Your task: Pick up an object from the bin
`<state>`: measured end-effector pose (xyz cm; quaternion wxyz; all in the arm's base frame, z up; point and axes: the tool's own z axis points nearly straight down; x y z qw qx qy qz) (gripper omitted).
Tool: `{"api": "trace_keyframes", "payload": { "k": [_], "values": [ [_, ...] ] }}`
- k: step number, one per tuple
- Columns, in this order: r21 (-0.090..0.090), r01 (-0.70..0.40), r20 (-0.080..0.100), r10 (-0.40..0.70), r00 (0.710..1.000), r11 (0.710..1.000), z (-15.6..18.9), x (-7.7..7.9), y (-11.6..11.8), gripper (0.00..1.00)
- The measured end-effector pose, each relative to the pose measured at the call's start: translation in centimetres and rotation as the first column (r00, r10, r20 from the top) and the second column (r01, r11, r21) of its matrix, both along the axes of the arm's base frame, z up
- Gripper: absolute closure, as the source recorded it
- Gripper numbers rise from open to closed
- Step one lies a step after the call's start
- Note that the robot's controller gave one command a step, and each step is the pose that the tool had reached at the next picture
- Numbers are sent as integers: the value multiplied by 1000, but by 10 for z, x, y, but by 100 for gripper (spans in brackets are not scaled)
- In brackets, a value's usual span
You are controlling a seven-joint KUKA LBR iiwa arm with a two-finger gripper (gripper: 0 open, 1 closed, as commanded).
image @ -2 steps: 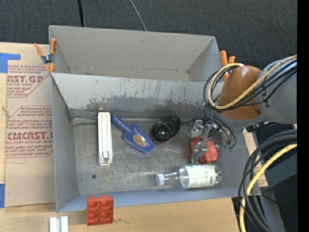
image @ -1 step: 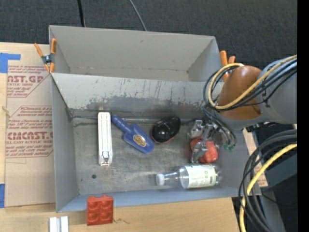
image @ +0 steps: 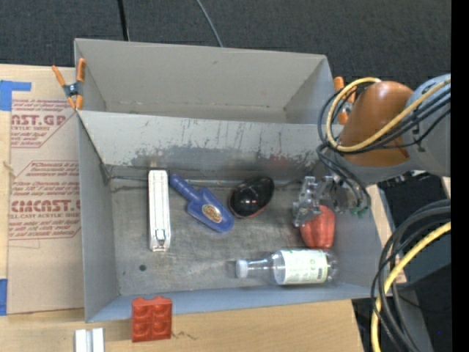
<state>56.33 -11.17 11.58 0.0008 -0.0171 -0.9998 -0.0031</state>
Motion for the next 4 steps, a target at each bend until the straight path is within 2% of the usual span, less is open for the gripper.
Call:
{"api": "trace_keyframes", "payload": {
  "k": [1,2,3,4],
  "values": [
    [-6,3,4,-3,1000,1000,41,-3,-14,0],
    [-6,3,4,-3,1000,1000,41,-3,-14,0],
    [-6,65,10,-65,998,998,3,-7,-17,0],
    [-6,141,21,-140,990,990,-35,-11,-2,0]
  ]
}}
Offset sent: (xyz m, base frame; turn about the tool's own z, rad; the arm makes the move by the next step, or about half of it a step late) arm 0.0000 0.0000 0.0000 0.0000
